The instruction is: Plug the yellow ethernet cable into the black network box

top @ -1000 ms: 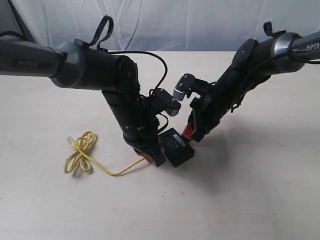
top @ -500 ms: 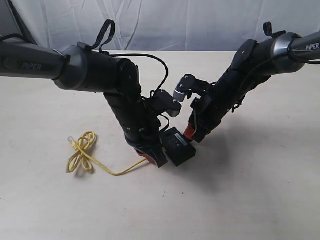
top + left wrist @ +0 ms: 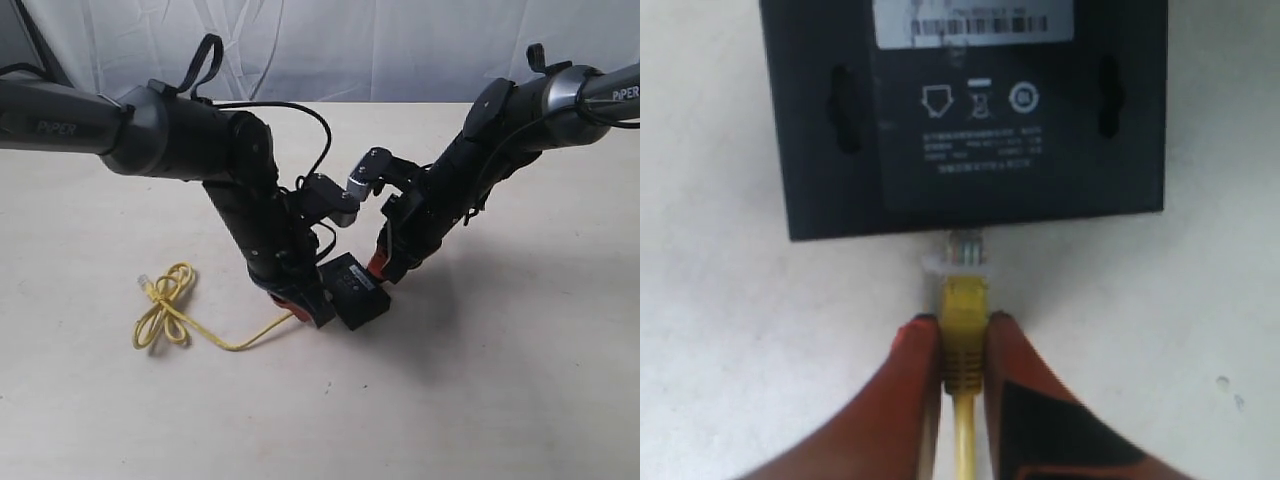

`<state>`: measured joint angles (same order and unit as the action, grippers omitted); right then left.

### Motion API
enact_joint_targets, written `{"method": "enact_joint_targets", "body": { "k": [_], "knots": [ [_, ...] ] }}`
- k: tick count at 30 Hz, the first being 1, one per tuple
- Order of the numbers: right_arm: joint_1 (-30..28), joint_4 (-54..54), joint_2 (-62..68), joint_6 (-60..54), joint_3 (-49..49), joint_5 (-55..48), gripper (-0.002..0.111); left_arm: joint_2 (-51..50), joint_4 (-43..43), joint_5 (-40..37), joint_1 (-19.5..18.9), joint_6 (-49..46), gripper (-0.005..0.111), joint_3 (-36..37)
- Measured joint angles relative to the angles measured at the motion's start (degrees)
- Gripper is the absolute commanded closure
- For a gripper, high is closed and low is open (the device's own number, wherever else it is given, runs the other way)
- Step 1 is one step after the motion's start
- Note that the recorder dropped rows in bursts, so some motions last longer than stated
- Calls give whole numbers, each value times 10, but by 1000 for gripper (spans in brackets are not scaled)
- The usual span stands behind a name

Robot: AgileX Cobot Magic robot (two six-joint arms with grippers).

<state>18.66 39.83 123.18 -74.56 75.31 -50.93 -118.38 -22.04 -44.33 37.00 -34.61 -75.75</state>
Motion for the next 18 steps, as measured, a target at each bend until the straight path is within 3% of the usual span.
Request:
{"method": "enact_joint_targets", "body": {
  "k": [18],
  "knots": [
    [0, -10, 4, 0, 0, -3, 109, 12, 10, -15, -14, 0, 107, -1]
  ]
}}
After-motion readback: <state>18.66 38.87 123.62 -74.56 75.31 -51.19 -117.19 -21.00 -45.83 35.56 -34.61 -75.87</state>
